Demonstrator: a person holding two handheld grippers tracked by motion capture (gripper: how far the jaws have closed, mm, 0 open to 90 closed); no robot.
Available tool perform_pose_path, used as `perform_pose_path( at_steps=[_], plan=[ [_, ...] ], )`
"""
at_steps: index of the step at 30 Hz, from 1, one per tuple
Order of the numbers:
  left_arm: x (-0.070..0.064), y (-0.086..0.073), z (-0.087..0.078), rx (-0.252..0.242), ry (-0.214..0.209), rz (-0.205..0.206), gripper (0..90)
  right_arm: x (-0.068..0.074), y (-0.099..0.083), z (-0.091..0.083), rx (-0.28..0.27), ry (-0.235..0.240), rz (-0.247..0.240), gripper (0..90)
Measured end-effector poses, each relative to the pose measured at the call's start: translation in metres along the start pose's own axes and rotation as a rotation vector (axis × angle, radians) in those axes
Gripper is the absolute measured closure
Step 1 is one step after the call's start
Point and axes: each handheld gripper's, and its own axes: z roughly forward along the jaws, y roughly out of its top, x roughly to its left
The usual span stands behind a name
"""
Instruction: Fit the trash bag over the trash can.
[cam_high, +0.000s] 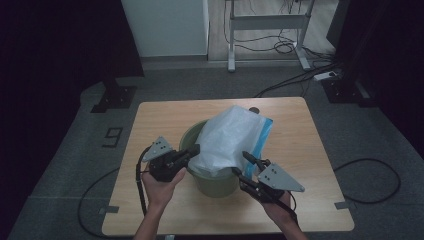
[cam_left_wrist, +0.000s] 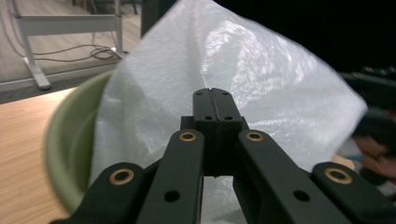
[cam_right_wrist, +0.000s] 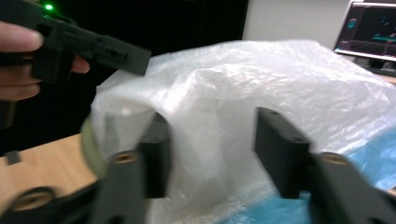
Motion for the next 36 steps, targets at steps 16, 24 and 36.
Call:
perform_pose_path(
  at_steps=[16, 24, 36],
  plan=[
    [0.013, -0.02, -0.034, -0.021, 0.03, -0.043, 90.0, -0.023, -0.012, -0.035, -0.003, 0.021, 0.115, 28.9],
    [0.022, -0.034, -0.042, -0.025, 0.04, -0.075, 90.0, -0.044, -0.014, -0.016, 0.047, -0.043, 0.172, 26.5],
    [0.026, -0.042, -0.047, -0.021, 0.039, -0.087, 90.0, -0.058, -0.01, 0.003, 0.065, 0.008, 0.259, 37.0]
  ],
)
